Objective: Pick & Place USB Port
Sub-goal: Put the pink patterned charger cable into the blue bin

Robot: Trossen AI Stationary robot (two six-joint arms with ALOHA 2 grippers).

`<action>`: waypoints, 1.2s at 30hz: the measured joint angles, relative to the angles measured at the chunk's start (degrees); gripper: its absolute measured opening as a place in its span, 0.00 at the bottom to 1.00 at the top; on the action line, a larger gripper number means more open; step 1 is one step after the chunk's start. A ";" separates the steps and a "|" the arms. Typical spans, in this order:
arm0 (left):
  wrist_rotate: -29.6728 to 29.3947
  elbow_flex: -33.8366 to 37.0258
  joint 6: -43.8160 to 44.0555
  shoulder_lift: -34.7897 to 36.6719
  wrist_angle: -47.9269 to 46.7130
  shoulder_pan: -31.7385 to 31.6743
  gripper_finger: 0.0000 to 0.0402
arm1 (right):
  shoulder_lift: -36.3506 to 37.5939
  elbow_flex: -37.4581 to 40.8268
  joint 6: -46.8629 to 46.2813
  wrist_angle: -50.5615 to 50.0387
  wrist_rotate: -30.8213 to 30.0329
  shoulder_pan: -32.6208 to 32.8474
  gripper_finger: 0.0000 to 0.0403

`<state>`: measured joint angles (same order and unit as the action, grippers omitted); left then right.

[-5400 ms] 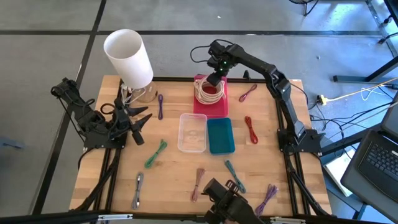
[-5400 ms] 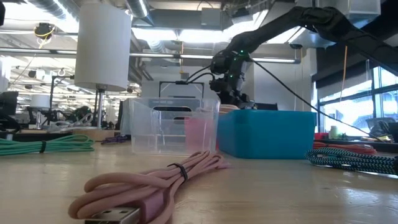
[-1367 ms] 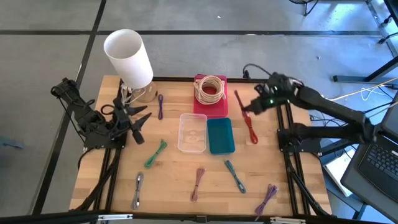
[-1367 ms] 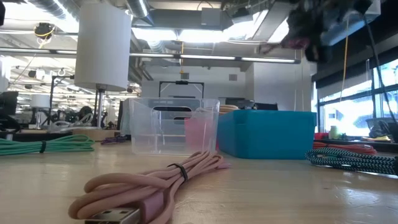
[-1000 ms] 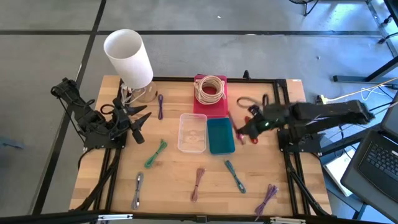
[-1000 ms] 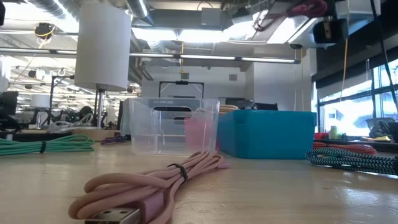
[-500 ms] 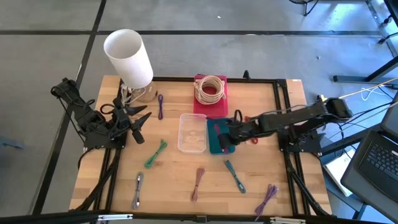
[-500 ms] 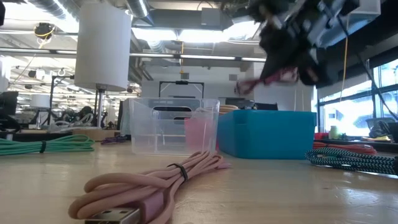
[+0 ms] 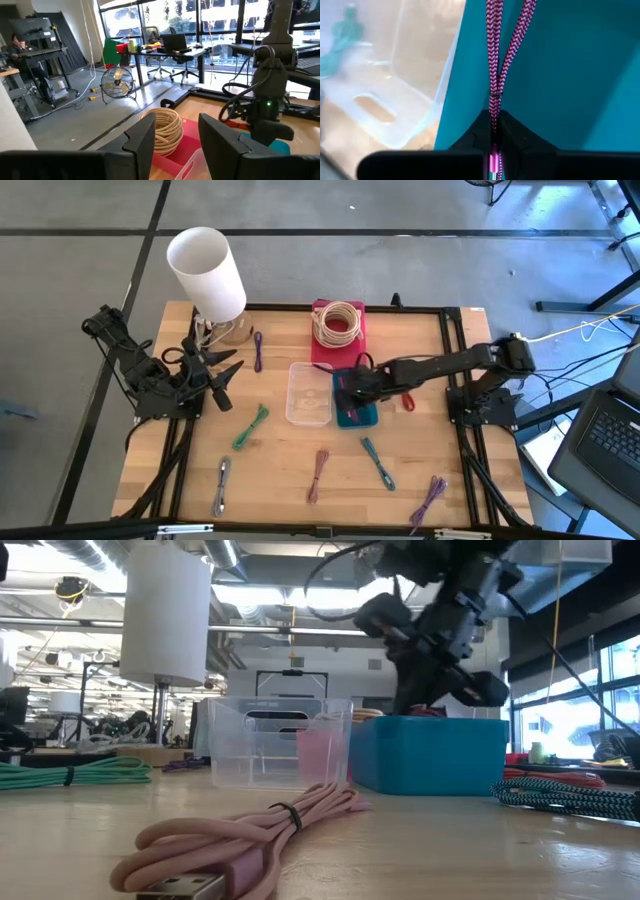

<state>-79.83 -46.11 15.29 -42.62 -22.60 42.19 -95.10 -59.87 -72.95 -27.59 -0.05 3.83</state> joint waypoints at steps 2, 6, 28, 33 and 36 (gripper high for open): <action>0.02 -0.02 0.00 0.01 -0.14 0.00 0.36 | -1.79 -3.95 1.41 -5.72 -1.15 -0.25 0.04; 0.02 0.00 -0.02 -0.01 -0.42 0.00 0.36 | -5.42 -12.30 3.98 -17.94 -2.78 -0.24 0.04; 3.31 -0.02 -4.47 -0.01 -0.38 0.02 0.36 | -12.78 -22.19 -0.01 -24.44 -2.93 0.11 0.04; 3.48 -0.01 -5.60 -0.01 -0.37 0.01 0.36 | -15.03 -22.19 -0.18 -24.38 -2.91 0.11 0.04; 3.70 0.00 -6.05 -0.01 -0.38 0.00 0.36 | -17.20 -22.15 0.17 -23.29 -2.04 0.10 0.04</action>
<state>-76.14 -46.11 9.23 -42.63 -22.98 42.19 -112.31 -82.02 -72.78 -50.88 -2.09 3.93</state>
